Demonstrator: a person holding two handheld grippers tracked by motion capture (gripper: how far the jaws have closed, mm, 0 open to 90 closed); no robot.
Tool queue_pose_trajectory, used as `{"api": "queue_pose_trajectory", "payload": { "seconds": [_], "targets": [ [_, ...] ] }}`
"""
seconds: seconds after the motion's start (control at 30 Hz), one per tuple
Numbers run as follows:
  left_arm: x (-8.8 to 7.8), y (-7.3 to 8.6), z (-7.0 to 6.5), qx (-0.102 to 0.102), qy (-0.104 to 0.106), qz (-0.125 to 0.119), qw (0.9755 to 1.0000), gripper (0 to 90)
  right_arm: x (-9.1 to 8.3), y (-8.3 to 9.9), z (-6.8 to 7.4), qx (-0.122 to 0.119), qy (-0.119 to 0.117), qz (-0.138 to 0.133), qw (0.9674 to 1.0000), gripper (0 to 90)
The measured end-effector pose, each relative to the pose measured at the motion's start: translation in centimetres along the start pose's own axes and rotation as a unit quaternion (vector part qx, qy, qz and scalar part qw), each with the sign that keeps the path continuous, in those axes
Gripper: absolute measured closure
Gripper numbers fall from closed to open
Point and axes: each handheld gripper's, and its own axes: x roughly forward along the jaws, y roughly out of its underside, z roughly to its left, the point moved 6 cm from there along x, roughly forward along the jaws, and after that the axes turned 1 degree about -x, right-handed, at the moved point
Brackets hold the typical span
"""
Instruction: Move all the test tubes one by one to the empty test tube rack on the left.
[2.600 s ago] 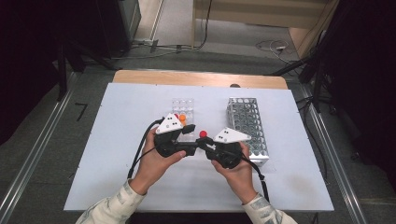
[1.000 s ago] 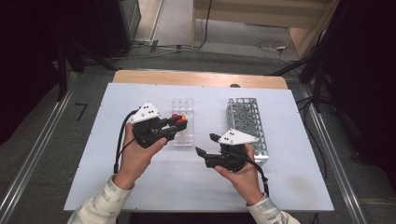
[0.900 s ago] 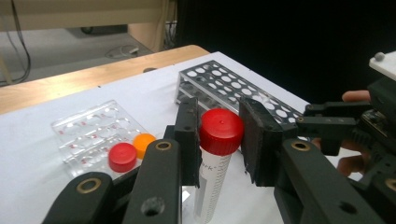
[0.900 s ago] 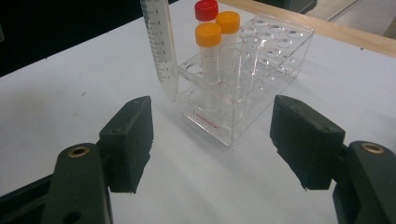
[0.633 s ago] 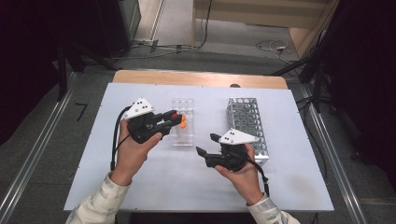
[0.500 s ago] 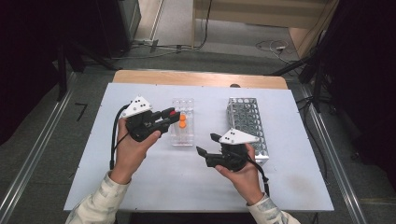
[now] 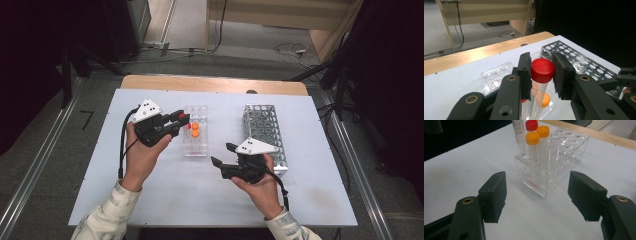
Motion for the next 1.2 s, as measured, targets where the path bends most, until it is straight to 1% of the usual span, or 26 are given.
{"api": "queue_pose_trajectory", "payload": {
  "seconds": [0.1, 0.17, 0.43, 0.73, 0.83, 0.93, 1.2],
  "targets": [
    [0.1, 0.0, -0.1, 0.002, -0.004, 0.0, 1.0, 70.9, 0.0, 0.0, 0.0, 0.001, 0.001, 0.0, 1.0, 30.3],
    [0.2, 0.1, -0.2, 0.007, -0.009, 0.001, 0.9999, 70.9, 0.0, 0.0, 0.0, 0.0, 0.001, -0.001, 1.0, 30.3],
    [0.7, 0.6, -0.2, 0.014, -0.016, 0.006, 0.9998, 70.9, -0.1, 0.0, 0.0, 0.001, 0.001, -0.002, 1.0, 30.3],
    [1.0, 0.9, -0.1, 0.014, -0.018, 0.011, 0.9997, 70.9, -0.1, 0.0, 0.0, -0.001, 0.001, -0.001, 1.0, 30.3],
    [1.2, 1.3, -0.2, 0.016, -0.021, 0.015, 0.9995, 70.8, 0.0, 0.0, 0.0, -0.001, 0.001, 0.0, 1.0, 30.3],
    [1.6, 1.8, -0.3, 0.027, -0.029, 0.02, 0.999, 70.8, 0.0, 0.1, 0.1, -0.001, 0.0, 0.0, 1.0, 30.3],
    [2.0, 2.5, -0.4, 0.03, -0.036, 0.024, 0.9986, 70.8, -0.1, 0.1, 0.0, 0.001, 0.0, 0.001, 1.0, 30.3]
  ]
}}
